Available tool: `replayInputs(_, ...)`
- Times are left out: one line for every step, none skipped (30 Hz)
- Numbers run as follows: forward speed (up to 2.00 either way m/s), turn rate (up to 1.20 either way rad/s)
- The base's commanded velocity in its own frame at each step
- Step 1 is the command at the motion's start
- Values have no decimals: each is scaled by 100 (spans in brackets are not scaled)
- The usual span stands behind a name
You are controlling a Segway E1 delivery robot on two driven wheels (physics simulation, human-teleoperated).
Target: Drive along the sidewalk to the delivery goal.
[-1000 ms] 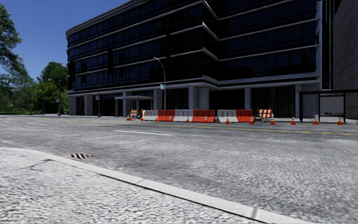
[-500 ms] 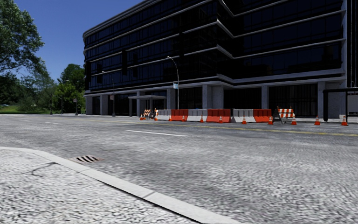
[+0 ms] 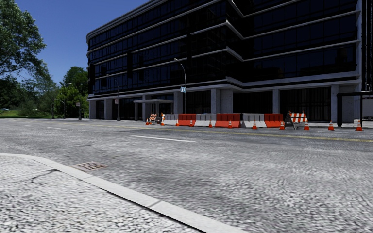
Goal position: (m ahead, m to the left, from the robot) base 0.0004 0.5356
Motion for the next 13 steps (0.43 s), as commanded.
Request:
replayInputs(0,0)
replayInputs(0,0)
replayInputs(0,0)
replayInputs(0,0)
replayInputs(0,0)
replayInputs(0,0)
replayInputs(0,0)
replayInputs(0,0)
replayInputs(0,0)
replayInputs(0,0)
replayInputs(0,0)
replayInputs(0,0)
replayInputs(0,0)
